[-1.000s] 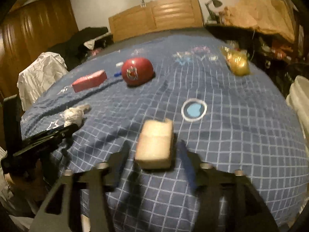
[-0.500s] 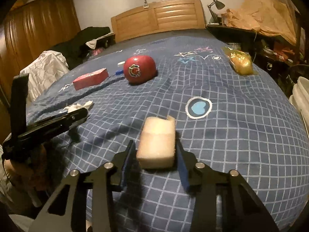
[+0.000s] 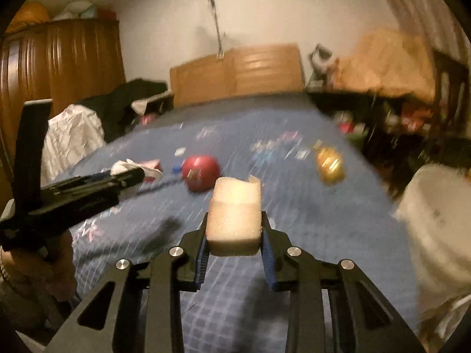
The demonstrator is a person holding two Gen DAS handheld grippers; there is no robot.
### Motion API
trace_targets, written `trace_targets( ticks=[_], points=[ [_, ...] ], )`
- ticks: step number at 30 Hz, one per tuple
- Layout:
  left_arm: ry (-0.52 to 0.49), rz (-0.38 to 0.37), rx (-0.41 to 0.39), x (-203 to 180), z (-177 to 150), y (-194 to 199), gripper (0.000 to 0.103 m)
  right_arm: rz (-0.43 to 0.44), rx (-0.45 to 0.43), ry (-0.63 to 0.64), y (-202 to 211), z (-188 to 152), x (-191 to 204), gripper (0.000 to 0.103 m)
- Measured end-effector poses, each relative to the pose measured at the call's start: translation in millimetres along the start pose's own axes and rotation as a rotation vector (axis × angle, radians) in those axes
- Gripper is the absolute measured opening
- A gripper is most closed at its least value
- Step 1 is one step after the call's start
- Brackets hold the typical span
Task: Collect trash
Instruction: 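Carry the white towel and sponge block over the white bucket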
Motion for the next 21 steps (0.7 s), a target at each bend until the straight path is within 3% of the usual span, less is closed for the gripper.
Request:
trace_targets(
  ticks=[6,11,16,21],
  points=[
    [-0.043,-0.056,-0.093,-66.6,38.1,12.1,0.038,-0.108,-0.122,0.003,54.7,32.3,-46.5,0.032],
    [-0.095,-0.128,-0.141,-124.7,62.0,17.1,0.038,-0.199,-0.173,-0.026,93.4,43.7,-94.2,0.032],
    [-0.176,-0.218,-0.156,-192.0,77.4,14.7,0.038,-0.293,-0.197,-0.073,135.8,46.6,-150.8,0.032],
    [-0.252,-0.301,-0.133,-259.2,86.8,1.1,0.038,-0.373,-0.158,-0.141,169.7,45.2,-225.2,0.032]
  ],
)
Point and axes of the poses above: each gripper's, at about its wrist camera, not at the fingertips, and y roughly against the way its jaws point, x to its left, z to its top, the point moved 9 cm from there along -y, roughly the way its jaws point, and after that the axes turned 6 degrees about x, right-handed, at the moved point
